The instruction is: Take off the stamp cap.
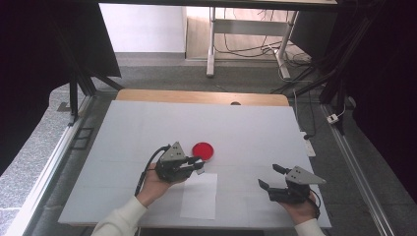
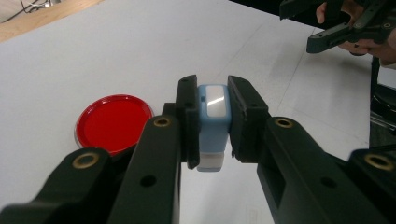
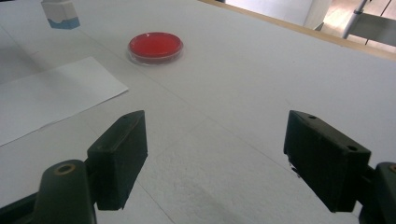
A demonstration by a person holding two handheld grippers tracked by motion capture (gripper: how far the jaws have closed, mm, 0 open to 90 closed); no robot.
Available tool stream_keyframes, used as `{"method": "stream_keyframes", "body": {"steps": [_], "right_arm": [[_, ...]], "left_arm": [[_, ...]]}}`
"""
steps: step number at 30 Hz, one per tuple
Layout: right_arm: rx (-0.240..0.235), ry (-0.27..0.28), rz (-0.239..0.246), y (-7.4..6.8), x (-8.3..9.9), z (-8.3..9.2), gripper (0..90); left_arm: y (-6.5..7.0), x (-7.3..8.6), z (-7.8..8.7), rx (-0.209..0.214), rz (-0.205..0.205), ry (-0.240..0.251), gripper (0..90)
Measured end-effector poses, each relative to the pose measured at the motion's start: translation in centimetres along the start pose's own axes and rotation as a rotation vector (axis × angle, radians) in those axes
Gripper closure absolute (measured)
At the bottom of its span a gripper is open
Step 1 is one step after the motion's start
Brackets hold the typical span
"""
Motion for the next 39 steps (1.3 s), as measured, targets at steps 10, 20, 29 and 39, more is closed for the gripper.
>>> {"method": "stream_keyframes", "body": {"steps": [10, 20, 29, 39], "right_arm": [[0.015, 0.004, 0.009, -1.1, -0.5, -0.5, 20.9], [0.014, 0.014, 0.021, -2.1, -0.9, -0.9, 22.4], [0.019, 0.009, 0.037, -3.1, -1.5, -1.7, 23.1], [-0.027, -0.01, 0.057, -5.1, -2.2, -3.5, 23.2]], "left_arm": [[-0.3, 0.2, -0.3, 0.017, 0.027, 0.0, 74.8], [-0.3, 0.1, -0.2, 0.01, 0.033, 0.006, 74.7], [-0.3, 0.2, -0.2, 0.006, 0.031, 0.002, 74.6], [-0.3, 0.2, 0.0, 0.009, 0.039, 0.003, 74.6]]}}
Point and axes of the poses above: each handheld gripper's, and its own axes: z roughly backward along the jaws, x roughly out of its underside, y roughly to its right, the point moved 8 cm from there along -z, roughly forward along the jaws, and after that the axes turned 8 degrees about -x, right-handed, at the moved point
